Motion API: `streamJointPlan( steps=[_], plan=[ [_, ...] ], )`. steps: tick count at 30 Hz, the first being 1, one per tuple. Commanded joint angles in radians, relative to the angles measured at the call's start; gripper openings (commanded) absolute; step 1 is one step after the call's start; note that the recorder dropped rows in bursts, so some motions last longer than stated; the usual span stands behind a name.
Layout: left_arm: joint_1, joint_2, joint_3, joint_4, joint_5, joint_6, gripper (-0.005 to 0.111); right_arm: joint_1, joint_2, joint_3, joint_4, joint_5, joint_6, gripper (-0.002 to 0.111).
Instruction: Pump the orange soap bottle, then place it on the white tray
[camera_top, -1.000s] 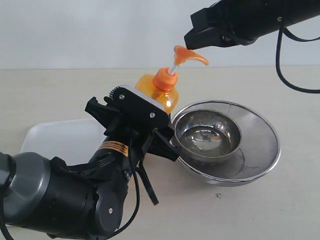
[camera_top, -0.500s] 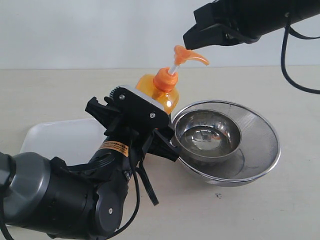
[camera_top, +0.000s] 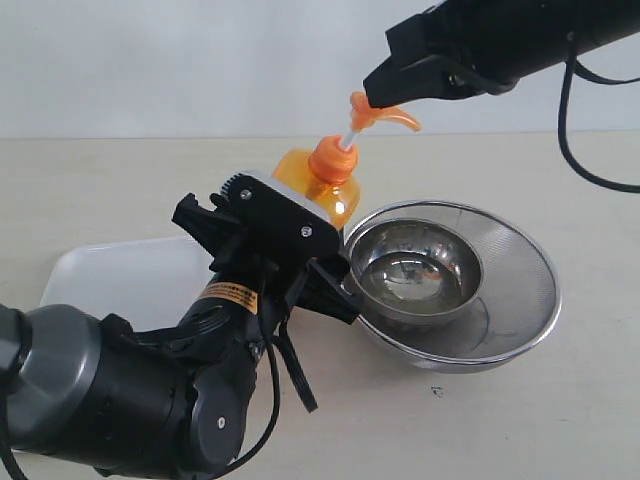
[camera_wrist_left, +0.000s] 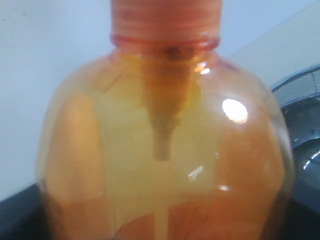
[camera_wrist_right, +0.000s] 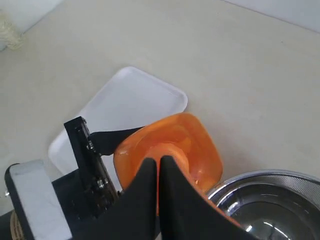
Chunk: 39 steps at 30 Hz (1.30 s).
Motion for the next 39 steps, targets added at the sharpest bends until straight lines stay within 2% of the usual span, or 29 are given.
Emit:
streamJointPlan(
  steps=[1,39],
  plan=[
    [-0.004,-0.014,-0.009,0.028,-0.051,0.002,0.005,-0.001,0.049,0.004,0.001,0.037,-0.009,0.0],
    [-0.004,-0.014,-0.009,0.041,-0.051,0.002,0.005,-0.001,0.117,0.004,-0.09,0.118,0.112,0.0]
  ],
)
